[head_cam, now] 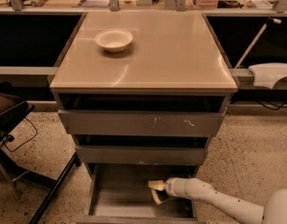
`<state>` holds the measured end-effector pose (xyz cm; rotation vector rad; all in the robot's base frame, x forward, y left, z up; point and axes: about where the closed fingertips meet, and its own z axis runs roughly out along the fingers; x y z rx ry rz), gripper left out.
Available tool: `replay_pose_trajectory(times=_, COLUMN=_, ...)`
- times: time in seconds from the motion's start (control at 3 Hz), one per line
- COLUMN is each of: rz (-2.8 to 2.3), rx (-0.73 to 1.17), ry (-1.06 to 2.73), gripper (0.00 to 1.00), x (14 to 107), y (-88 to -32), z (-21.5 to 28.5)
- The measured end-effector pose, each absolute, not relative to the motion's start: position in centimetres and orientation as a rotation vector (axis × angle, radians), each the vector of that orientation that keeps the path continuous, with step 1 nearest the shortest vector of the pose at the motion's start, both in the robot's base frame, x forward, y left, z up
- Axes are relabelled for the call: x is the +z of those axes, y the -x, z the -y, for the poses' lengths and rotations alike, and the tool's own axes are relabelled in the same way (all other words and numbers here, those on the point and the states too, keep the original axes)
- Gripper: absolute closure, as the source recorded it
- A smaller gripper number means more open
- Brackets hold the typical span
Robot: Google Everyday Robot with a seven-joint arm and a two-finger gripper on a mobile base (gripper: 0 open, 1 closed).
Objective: Place sponge into bottom drawer
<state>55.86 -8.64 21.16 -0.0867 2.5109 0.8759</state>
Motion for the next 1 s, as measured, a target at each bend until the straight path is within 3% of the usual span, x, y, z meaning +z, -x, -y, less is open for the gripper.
replay_pose_trajectory(times=1.0, rz=-2.388, rx=0.741, ry=-0.011, gripper=1.0, x=14.4, y=-62.1, z=11.5)
